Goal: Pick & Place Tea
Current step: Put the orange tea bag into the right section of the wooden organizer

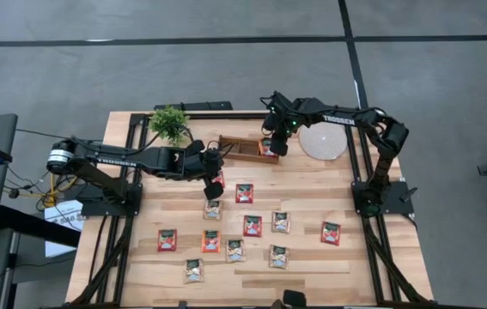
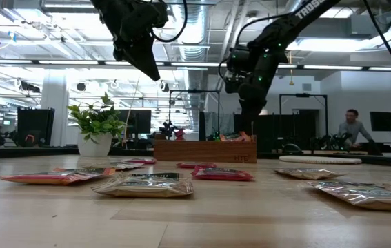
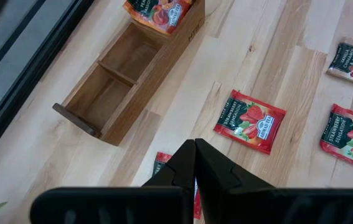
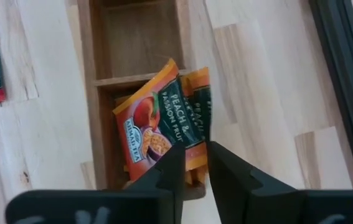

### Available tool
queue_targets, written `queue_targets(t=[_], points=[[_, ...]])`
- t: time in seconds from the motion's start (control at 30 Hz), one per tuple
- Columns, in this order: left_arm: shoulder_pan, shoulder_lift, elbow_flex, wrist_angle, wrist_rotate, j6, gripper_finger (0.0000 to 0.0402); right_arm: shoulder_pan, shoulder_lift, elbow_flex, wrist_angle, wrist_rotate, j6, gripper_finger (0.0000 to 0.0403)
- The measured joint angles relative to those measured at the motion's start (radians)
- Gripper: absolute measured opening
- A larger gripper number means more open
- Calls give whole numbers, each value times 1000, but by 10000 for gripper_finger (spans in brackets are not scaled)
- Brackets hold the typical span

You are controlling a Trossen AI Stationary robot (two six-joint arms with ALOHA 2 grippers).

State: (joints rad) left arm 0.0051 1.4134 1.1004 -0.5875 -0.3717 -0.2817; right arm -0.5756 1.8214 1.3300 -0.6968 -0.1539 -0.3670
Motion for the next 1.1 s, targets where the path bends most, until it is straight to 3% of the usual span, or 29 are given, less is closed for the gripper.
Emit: queue_targets(t=[0.23,1.1], points=[[0,0,0,10,0,0,0,9,0,0,0,-1,0,4],[0,0,0,15,0,4,0,-3,-4,0,-12,-5,124,0]])
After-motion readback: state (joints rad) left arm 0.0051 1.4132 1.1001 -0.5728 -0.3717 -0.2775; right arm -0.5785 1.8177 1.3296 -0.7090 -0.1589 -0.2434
